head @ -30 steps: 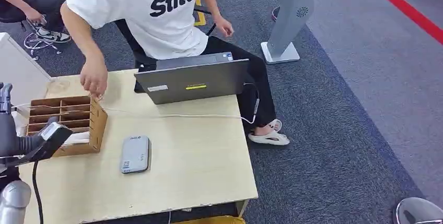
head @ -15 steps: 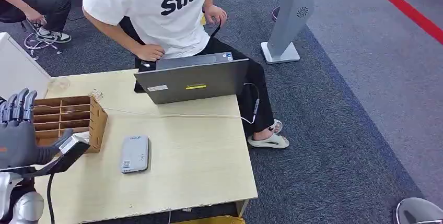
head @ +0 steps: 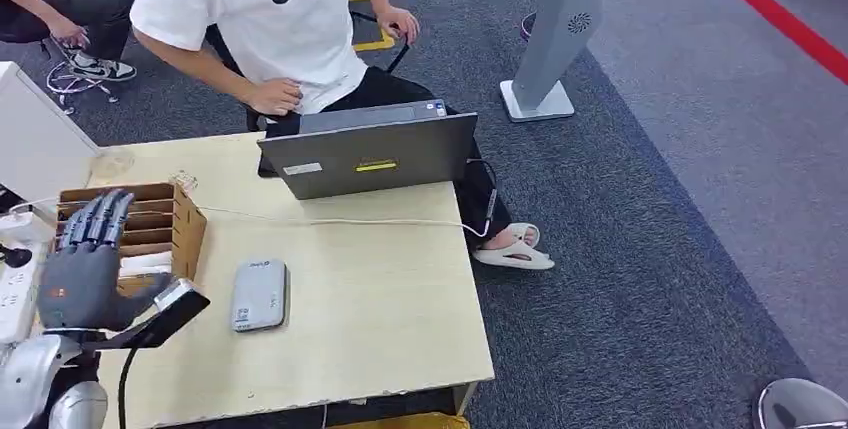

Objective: Pass the card to the sensor for recognition and then transmit it.

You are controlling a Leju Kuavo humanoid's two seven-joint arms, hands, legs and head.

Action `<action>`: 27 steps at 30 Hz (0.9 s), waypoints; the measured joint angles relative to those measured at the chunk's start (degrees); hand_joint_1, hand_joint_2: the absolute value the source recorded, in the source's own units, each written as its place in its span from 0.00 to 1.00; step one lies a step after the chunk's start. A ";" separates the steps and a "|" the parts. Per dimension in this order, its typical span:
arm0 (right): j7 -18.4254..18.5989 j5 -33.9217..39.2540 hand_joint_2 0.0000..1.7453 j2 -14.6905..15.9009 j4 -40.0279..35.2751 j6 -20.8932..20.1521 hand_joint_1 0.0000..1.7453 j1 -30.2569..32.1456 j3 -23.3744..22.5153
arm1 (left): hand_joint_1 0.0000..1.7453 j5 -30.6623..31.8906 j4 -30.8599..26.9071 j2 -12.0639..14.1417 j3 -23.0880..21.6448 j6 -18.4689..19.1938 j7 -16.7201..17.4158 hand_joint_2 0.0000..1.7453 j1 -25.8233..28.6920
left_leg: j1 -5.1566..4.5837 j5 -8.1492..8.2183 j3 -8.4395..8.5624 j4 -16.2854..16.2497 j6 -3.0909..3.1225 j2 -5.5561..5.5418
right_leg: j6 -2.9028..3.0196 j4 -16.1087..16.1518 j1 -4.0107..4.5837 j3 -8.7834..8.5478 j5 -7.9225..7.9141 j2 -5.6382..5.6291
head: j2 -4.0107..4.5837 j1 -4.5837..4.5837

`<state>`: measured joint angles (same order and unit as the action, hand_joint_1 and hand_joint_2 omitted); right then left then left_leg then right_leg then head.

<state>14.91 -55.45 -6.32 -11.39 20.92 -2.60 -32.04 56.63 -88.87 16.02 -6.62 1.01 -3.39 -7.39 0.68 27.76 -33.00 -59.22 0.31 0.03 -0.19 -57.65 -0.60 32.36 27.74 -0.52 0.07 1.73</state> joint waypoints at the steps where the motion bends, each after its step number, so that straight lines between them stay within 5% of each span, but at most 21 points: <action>1: 0.11 -0.09 1.00 0.00 0.00 0.00 0.00 0.01 -0.13 | 0.00 -0.52 0.26 0.68 -0.06 0.52 0.11 1.00 -0.06 | 0.00 0.00 0.00 0.00 0.00 0.00 | 0.00 0.00 0.00 0.01 0.00 0.00 | 0.00 0.02; 15: 0.15 -1.20 1.00 0.00 0.00 -0.24 0.00 0.01 -1.53 | 0.00 -3.78 5.68 6.42 -2.51 3.95 -0.26 1.00 -0.99 | -0.03 0.00 -0.04 0.01 0.00 0.01 | 0.00 0.00 0.01 0.02 0.00 -0.01 | 0.00 0.04; 27: 0.15 -2.23 1.00 0.00 0.00 -0.26 0.00 0.00 -1.94 | 0.00 -0.89 8.94 7.62 -3.10 1.74 2.32 1.00 -1.93 | -0.01 0.00 -0.04 0.01 0.00 0.00 | 0.00 -0.01 0.01 0.02 0.00 0.00 | 0.00 0.04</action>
<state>15.06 -57.68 -6.32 -11.39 20.65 -2.60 -33.99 55.74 -79.93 23.65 -9.73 2.75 -1.07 -9.32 0.67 27.75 -33.04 -59.21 0.30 0.02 -0.19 -57.65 -0.59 32.37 27.74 -0.51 0.07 1.77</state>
